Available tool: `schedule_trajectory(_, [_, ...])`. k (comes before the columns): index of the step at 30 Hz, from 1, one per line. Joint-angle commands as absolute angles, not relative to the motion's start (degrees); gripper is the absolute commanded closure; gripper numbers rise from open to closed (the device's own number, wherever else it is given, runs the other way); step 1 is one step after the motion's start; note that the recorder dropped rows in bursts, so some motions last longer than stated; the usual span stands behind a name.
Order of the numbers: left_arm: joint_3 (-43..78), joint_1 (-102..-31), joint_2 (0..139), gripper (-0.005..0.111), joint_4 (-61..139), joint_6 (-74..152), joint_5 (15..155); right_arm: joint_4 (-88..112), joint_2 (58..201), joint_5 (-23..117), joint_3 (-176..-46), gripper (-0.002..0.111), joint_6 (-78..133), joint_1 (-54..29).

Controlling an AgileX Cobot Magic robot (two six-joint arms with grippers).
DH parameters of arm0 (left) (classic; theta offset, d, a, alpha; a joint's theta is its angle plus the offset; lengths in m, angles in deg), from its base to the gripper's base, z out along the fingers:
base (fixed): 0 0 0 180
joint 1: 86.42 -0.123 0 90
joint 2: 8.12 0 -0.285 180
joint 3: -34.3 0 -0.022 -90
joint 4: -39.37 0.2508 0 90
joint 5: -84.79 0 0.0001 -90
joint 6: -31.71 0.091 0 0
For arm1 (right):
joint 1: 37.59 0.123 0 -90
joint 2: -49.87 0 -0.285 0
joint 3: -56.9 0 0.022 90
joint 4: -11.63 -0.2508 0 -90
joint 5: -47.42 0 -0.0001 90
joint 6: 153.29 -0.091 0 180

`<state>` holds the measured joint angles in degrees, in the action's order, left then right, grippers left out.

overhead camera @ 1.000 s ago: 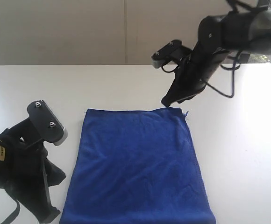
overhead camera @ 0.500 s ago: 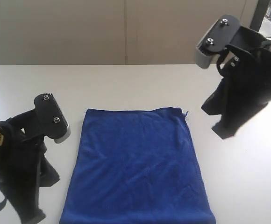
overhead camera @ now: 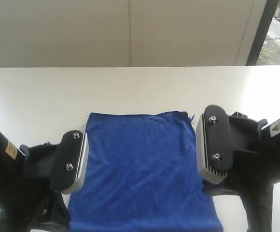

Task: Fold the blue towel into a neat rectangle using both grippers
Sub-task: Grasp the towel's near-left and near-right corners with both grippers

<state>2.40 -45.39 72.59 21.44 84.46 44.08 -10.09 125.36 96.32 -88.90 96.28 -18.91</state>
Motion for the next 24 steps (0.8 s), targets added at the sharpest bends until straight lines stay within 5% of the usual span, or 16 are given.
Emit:
schedule_trajectory(1, [-0.1, -45.1, 76.0, 0.062, 20.7, 90.9, 47.4, -6.4, 127.4, 89.7, -84.9, 0.072, 97.6, -18.3])
schedule_trajectory(5, [-1.8, -45.1, 78.5, 0.049, 21.4, 95.5, 53.8, -3.9, 129.5, 84.4, -82.6, 0.055, 97.8, -18.0])
schedule_trajectory(24, [-4.5, -45.1, 86.7, 0.049, 27.5, 96.1, 62.6, -0.4, 143.4, 75.4, -80.5, 0.054, 101.6, -18.0])
